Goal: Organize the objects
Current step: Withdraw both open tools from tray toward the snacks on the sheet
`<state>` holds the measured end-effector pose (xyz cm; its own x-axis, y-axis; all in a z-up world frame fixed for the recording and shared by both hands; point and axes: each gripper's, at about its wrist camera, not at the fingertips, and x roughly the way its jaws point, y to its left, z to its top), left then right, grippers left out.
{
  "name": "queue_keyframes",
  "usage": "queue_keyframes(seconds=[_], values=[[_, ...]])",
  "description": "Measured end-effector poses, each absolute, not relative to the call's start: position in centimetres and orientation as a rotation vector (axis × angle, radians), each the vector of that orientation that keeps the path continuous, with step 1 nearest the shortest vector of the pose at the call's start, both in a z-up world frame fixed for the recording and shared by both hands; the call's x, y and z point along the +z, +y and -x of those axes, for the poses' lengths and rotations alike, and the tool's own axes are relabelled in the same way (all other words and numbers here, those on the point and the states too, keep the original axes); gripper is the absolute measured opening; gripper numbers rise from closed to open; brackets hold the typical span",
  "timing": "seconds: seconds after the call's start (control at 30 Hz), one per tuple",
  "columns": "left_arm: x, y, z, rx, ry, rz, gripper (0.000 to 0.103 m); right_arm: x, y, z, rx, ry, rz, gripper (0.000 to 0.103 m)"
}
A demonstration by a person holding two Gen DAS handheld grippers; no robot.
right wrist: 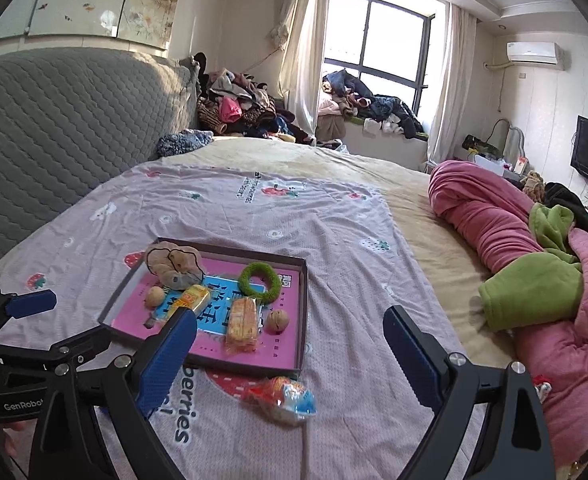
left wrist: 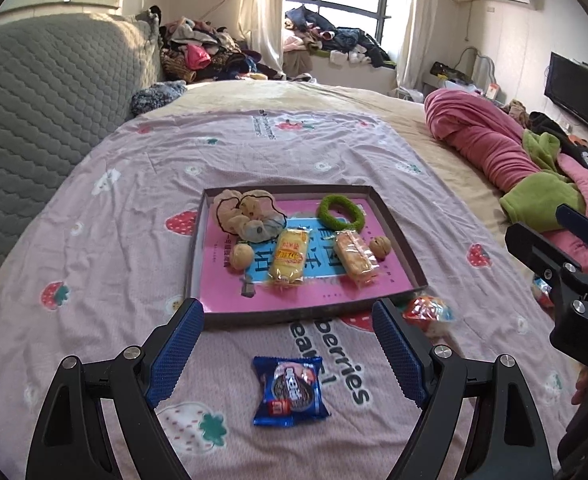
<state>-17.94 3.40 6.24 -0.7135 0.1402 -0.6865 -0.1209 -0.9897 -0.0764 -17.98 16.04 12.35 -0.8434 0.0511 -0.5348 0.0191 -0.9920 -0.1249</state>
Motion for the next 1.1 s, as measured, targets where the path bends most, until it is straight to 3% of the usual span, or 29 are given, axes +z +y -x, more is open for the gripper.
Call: queue_keyframes(seconds=[0.6, 1.1], values=[[7.9, 2.8, 12.3, 2.821, -0.055, 1.145, 0.087, 13.4, 16.5, 12.5, 3.002, -0.190, 0.908, 0.096], [5.5, 4.5, 10.8, 2.777, 0.007, 1.234, 0.087, 11.6, 17.6, 10.4, 2.969, -0.211, 0.967, 0.096]])
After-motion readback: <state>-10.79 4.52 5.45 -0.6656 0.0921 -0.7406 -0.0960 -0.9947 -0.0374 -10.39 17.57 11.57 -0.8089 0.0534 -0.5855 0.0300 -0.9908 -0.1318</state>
